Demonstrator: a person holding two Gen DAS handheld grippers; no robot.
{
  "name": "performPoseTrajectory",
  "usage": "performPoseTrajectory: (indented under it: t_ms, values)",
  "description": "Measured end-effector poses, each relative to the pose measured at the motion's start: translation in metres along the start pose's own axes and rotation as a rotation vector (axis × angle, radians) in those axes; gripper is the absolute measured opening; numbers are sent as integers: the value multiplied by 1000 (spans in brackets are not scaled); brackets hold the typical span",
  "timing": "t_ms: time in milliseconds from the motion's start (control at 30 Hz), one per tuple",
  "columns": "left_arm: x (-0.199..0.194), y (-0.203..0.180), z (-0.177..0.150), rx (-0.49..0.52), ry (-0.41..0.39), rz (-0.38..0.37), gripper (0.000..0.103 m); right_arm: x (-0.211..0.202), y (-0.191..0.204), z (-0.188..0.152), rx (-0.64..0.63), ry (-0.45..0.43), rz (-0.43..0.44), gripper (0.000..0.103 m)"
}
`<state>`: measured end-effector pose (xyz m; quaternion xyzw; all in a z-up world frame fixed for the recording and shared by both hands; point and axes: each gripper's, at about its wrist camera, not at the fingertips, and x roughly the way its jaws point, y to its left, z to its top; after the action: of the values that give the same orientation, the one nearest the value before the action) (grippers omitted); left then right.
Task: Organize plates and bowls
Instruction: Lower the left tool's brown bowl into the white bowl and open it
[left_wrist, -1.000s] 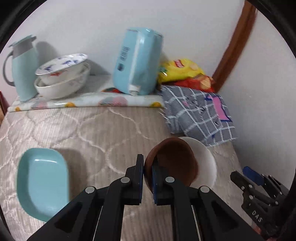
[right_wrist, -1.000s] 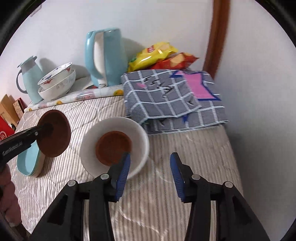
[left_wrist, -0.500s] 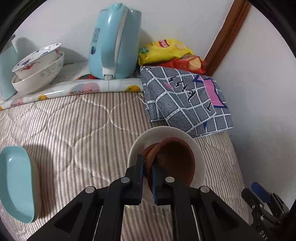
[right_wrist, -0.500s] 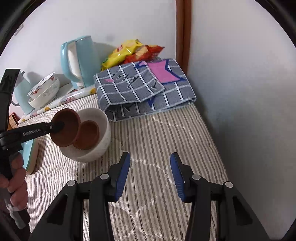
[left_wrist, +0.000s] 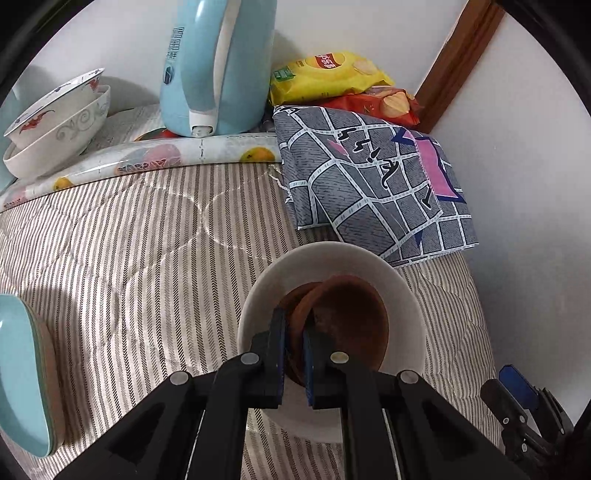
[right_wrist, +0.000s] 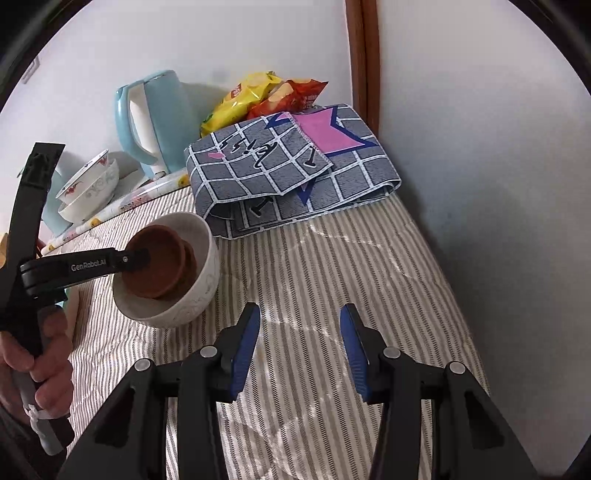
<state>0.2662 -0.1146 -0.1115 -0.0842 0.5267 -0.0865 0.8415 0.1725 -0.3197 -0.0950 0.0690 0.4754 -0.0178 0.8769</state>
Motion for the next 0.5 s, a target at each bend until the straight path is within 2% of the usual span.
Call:
performPoseTrajectory:
  t_ms: [267, 500]
  values:
    - [6, 7, 2, -37, 16, -54, 9, 5, 7, 2, -5, 3, 15, 45]
    - [8, 7, 2, -30, 25, -79, 9, 10, 7, 0, 1, 17, 13, 45]
